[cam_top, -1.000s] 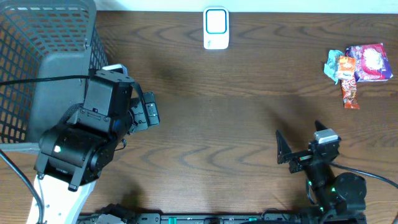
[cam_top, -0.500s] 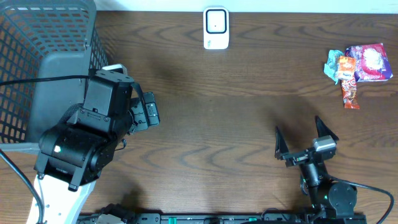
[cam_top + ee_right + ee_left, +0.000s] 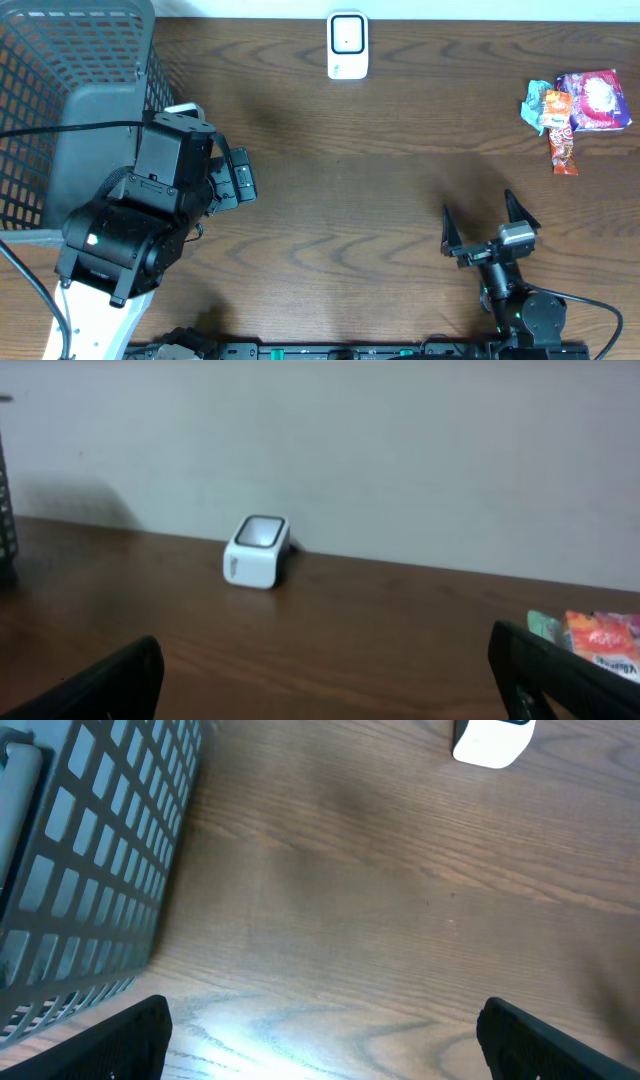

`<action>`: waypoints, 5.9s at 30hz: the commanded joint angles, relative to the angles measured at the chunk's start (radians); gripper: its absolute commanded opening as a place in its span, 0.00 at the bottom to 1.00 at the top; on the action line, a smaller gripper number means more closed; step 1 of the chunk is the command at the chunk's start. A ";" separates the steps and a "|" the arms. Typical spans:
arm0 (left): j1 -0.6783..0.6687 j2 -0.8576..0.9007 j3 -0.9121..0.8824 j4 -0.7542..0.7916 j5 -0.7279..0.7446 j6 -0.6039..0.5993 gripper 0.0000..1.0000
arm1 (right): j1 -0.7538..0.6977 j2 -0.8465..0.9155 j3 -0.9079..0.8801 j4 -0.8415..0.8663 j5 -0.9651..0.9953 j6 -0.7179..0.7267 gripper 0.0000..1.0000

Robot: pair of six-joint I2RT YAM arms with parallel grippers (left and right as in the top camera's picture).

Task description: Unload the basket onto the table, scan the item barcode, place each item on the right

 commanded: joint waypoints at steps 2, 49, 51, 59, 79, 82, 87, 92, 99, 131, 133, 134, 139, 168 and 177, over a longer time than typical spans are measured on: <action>0.002 -0.002 0.004 -0.003 -0.005 -0.002 0.98 | -0.016 -0.006 -0.005 -0.123 0.025 -0.025 0.99; 0.002 -0.002 0.004 -0.003 -0.005 -0.002 0.98 | -0.021 -0.006 -0.005 -0.121 0.030 0.011 0.99; 0.002 -0.002 0.004 -0.003 -0.005 -0.002 0.98 | -0.021 -0.006 -0.005 -0.121 0.030 0.011 0.99; -0.002 -0.031 -0.014 -0.014 -0.005 -0.002 0.98 | -0.021 -0.006 -0.005 -0.121 0.030 0.011 0.99; 0.032 -0.659 -1.008 0.710 -0.009 0.336 0.98 | -0.021 -0.006 -0.005 -0.121 0.029 0.011 0.99; 0.048 -0.723 -1.079 0.712 -0.009 0.336 0.98 | -0.021 -0.006 -0.005 -0.121 0.030 0.011 0.99; 0.100 -0.814 -1.180 0.786 -0.004 0.348 0.97 | -0.021 -0.006 -0.005 -0.121 0.029 0.011 0.99; 0.159 -0.889 -1.250 0.937 0.058 0.367 0.98 | -0.021 -0.006 -0.005 -0.121 0.030 0.011 0.99; 0.207 -0.994 -1.363 1.099 0.090 0.394 0.98 | -0.021 -0.006 -0.005 -0.121 0.029 0.011 0.99; 0.373 -1.125 -1.453 1.098 0.149 0.438 0.98 | -0.021 -0.006 -0.005 -0.121 0.029 0.011 0.99; 0.373 -1.125 -1.453 1.098 0.149 0.437 0.98 | -0.021 -0.006 -0.005 -0.121 0.030 0.011 0.99; 0.373 -1.125 -1.453 1.098 0.150 0.437 0.98 | -0.021 -0.006 -0.005 -0.121 0.030 0.011 0.99; 0.373 -1.125 -1.453 1.099 0.149 0.422 0.98 | -0.021 -0.006 -0.005 -0.121 0.030 0.011 0.99; 0.373 -1.122 -1.453 1.100 0.149 0.422 0.98 | -0.021 -0.006 -0.005 -0.121 0.029 0.011 0.99; 0.373 -1.122 -1.453 1.100 0.149 0.422 0.98 | -0.021 -0.006 -0.005 -0.121 0.029 0.011 0.99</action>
